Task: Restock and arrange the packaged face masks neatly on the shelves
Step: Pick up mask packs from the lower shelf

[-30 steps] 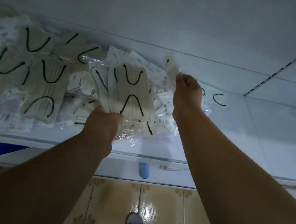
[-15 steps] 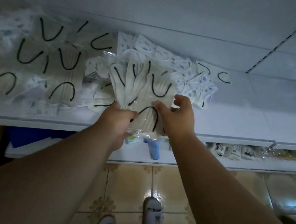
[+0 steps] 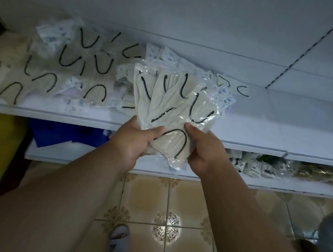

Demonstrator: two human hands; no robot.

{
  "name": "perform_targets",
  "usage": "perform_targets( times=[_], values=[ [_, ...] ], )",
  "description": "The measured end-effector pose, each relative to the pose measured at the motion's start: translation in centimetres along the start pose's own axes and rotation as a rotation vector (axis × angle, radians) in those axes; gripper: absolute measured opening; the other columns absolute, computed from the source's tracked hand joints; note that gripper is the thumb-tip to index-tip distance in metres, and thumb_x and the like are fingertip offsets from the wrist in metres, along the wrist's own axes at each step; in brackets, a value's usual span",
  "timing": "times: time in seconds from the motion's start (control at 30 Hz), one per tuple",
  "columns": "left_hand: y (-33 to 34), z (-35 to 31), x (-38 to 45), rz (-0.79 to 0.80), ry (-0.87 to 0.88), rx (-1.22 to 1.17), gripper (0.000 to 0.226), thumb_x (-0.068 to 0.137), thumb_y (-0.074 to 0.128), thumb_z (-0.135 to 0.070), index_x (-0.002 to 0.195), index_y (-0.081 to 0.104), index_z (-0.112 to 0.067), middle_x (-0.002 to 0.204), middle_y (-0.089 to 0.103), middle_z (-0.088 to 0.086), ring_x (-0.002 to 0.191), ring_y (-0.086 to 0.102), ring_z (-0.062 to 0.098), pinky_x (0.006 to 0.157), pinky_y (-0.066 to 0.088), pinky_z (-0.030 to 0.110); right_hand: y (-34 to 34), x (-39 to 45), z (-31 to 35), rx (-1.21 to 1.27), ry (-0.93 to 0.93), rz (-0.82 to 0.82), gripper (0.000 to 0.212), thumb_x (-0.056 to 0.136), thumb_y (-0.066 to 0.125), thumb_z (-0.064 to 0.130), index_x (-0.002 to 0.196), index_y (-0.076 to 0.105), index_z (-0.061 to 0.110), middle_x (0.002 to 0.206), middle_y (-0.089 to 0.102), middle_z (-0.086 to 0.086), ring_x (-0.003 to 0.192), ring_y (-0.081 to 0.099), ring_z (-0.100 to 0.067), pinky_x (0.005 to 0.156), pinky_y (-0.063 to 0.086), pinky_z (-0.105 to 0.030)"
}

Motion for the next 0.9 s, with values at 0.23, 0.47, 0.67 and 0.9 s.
perform_targets(
  times=[0.23, 0.47, 0.67, 0.9],
  values=[
    [-1.2, 0.3, -12.7, -0.126, 0.06, 0.037, 0.016, 0.095, 0.063, -0.013, 0.111, 0.065, -0.017, 0.104, 0.069, 0.004, 0.088, 0.063, 0.016, 0.078, 0.052, 0.022, -2.2, -12.0, 1.1, -0.056, -0.05, 0.007, 0.046, 0.085, 0.073, -0.001, 0.127, 0.057, -0.003, 0.11, 0.073, -0.019, 0.096, 0.072, -0.031, 0.084, 0.059, -0.047],
    [-1.7, -2.2, -24.6, -0.215, 0.318, 0.181, 0.024, 0.083, 0.08, -0.013, 0.1, 0.067, -0.026, 0.094, 0.076, -0.005, 0.086, 0.071, 0.009, 0.076, 0.054, 0.024, -1.2, -22.6, 2.7, -0.178, -0.13, 0.105, 0.024, 0.089, 0.072, 0.007, 0.112, 0.067, 0.002, 0.105, 0.075, -0.015, 0.093, 0.073, -0.025, 0.093, 0.056, -0.044],
    [-5.3, -6.1, -29.8, -0.23, 0.367, 0.126, 0.034, 0.079, 0.084, -0.029, 0.109, 0.068, -0.027, 0.1, 0.077, -0.009, 0.094, 0.073, 0.013, 0.086, 0.056, 0.034, 5.9, -28.3, 3.7, -0.382, -0.199, 0.243, 0.018, 0.09, 0.069, 0.004, 0.108, 0.067, 0.0, 0.098, 0.076, -0.018, 0.09, 0.074, -0.031, 0.082, 0.061, -0.043],
    [-13.9, -11.3, -31.1, -0.242, 0.347, -0.062, 0.015, 0.09, 0.069, -0.022, 0.102, 0.071, -0.031, 0.1, 0.077, -0.003, 0.099, 0.072, 0.025, 0.085, 0.057, 0.042, 15.9, -30.9, 4.7, -0.449, -0.429, 0.196, 0.016, 0.095, 0.062, 0.005, 0.106, 0.066, 0.016, 0.087, 0.078, 0.0, 0.085, 0.075, -0.019, 0.077, 0.06, -0.037]
  ],
)
Point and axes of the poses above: each hand's wrist, its own x-axis towards the middle knuckle, its own y-axis out of the palm, z = x × y, the point moved 9 cm from there along x, towards the middle knuckle
